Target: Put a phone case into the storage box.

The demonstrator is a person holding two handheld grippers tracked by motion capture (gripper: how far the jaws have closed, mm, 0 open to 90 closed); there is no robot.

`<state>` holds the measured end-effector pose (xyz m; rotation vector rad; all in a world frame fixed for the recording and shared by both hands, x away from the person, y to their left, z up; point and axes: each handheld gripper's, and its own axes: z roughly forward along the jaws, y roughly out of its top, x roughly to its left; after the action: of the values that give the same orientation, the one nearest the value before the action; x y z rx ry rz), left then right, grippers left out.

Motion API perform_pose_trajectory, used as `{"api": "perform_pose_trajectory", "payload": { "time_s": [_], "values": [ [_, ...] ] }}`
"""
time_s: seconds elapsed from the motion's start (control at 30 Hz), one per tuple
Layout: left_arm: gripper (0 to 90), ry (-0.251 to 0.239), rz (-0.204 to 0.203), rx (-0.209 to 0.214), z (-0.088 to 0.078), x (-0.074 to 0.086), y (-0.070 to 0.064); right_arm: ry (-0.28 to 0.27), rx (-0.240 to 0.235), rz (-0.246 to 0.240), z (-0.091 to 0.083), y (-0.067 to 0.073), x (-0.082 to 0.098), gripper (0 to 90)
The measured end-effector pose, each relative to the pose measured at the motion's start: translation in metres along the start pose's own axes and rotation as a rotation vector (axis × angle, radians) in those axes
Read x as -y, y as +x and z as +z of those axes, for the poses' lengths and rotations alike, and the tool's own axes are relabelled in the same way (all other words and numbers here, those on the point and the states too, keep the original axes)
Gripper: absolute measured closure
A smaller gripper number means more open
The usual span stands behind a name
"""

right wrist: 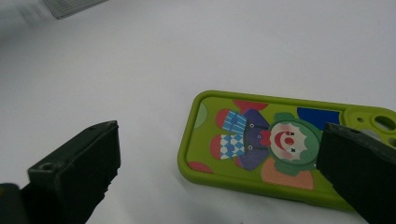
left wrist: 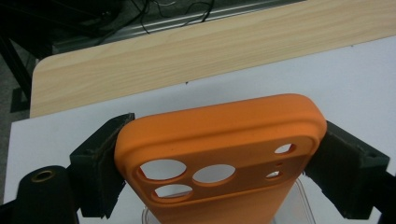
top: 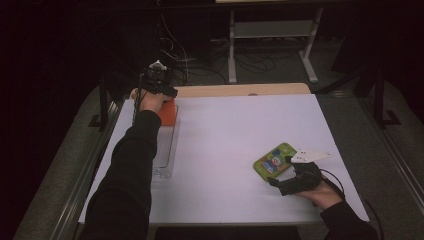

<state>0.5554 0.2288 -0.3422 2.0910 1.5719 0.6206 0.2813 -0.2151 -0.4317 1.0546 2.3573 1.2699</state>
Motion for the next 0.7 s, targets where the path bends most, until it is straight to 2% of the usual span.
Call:
{"api": "perform_pose_trajectory", "payload": {
  "time_s": [0.33, 0.47, 0.53, 0.6, 0.7],
  "values": [
    [12.6, -0.003, 0.013, -0.016, 0.0007, 0.0004, -0.0034, 0.000, 0.000, -0.001, 0.0000, 0.0005, 0.0001, 0.0],
    [7.7, -0.017, 0.014, -0.029, -0.0010, -0.0005, -0.0022, -0.001, 0.000, -0.002, 0.0000, 0.0008, 0.0000, 0.0],
    [3.4, -0.020, 0.018, -0.022, -0.0010, -0.0004, -0.0009, -0.001, 0.000, -0.001, 0.0000, 0.0010, 0.0000, 0.0],
    [2.0, -0.028, 0.006, -0.013, -0.0030, 0.0000, -0.0003, 0.001, -0.001, 0.000, 0.0000, 0.0014, 0.0000, 0.0],
    [1.3, -0.046, 0.016, 0.005, -0.0075, -0.0001, 0.0014, 0.001, -0.003, 0.000, -0.0002, 0.0014, 0.0001, 0.0]
  ]
}}
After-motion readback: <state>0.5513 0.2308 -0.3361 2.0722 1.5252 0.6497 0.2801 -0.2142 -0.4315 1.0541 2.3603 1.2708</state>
